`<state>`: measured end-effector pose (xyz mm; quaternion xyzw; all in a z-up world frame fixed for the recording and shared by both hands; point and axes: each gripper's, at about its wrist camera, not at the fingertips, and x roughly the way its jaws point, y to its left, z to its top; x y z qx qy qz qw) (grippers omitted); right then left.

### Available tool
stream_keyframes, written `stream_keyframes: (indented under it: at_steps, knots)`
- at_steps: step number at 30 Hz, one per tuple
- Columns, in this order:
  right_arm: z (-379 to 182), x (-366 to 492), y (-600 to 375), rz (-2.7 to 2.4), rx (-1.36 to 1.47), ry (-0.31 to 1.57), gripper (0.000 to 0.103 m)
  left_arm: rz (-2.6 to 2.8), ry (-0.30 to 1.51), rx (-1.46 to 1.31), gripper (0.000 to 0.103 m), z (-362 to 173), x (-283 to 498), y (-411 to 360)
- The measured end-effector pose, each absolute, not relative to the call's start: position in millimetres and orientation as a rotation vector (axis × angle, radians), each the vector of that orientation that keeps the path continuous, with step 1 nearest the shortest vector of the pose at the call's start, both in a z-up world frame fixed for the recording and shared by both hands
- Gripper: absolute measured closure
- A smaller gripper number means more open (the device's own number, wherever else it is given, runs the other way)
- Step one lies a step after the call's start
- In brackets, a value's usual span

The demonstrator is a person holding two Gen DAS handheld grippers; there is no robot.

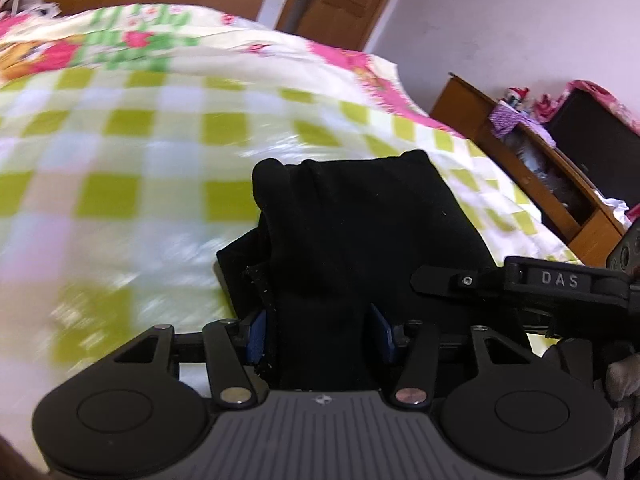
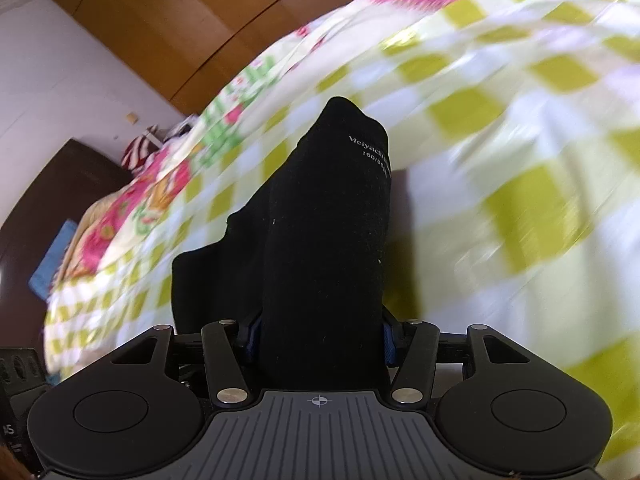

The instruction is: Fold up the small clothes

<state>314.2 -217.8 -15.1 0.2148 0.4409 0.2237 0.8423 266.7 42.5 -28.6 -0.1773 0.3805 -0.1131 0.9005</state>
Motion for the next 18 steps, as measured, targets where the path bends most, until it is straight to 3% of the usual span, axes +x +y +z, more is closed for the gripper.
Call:
stream_keyframes:
  at_steps: [8, 13, 18]
  knots:
    - [-12, 349, -236, 0.4, 0.296, 0.898, 0.037, -0.262, 0.791, -0.328, 0.037, -28, 290, 16]
    - [25, 306, -235, 0.355, 0.139, 0.7, 0.036, -0.25, 0.76, -0.28, 0.037, -7, 267, 31]
    - [41, 241, -227, 0.549, 0.065, 0.643, 0.037, -0.204, 0.734, -0.263, 0.038, 9, 269, 44]
